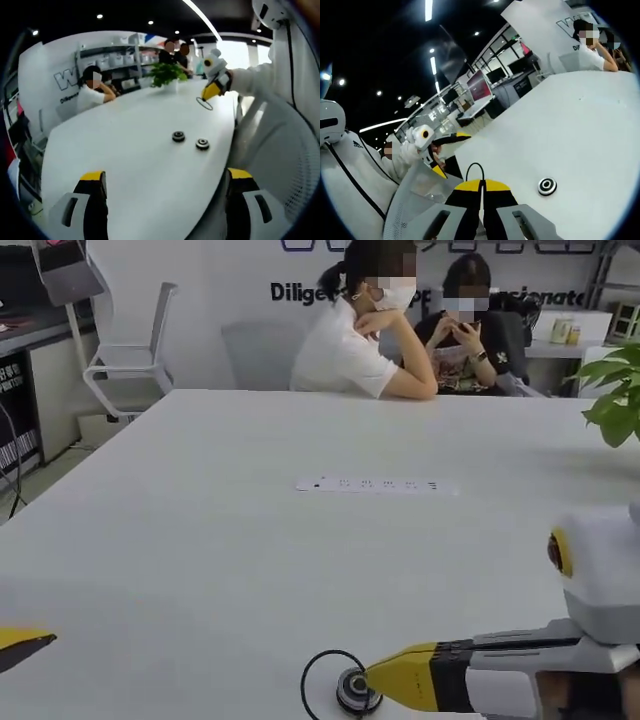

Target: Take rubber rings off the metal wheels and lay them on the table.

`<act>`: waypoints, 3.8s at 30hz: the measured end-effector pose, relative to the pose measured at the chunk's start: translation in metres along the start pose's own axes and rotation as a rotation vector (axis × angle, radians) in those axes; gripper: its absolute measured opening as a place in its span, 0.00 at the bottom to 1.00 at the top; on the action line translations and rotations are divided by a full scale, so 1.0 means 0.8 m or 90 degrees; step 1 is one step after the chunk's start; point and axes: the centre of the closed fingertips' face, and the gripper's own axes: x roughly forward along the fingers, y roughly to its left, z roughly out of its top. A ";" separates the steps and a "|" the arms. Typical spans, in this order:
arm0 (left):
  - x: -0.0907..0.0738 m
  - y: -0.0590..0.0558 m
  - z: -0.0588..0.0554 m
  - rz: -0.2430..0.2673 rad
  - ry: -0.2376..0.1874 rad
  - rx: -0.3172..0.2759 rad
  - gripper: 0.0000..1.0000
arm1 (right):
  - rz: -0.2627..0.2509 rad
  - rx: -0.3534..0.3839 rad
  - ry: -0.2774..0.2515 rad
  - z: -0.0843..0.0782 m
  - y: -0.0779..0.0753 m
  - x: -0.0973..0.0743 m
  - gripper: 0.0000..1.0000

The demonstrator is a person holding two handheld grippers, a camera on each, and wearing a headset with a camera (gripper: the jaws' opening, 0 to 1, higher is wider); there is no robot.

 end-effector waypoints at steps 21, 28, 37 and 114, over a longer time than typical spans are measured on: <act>0.004 -0.011 -0.022 0.002 0.009 -0.039 1.00 | 0.054 -0.039 0.122 -0.028 0.012 0.074 0.00; 0.006 -0.010 -0.024 0.002 0.010 -0.040 1.00 | 0.059 -0.050 0.166 -0.043 0.008 0.095 0.00; 0.018 -0.012 -0.036 -0.009 0.021 -0.048 1.00 | 0.053 -0.062 0.204 -0.060 -0.002 0.112 0.00; 0.030 -0.015 -0.046 -0.023 0.013 -0.093 0.99 | -0.050 -0.087 0.227 -0.083 -0.049 0.118 0.22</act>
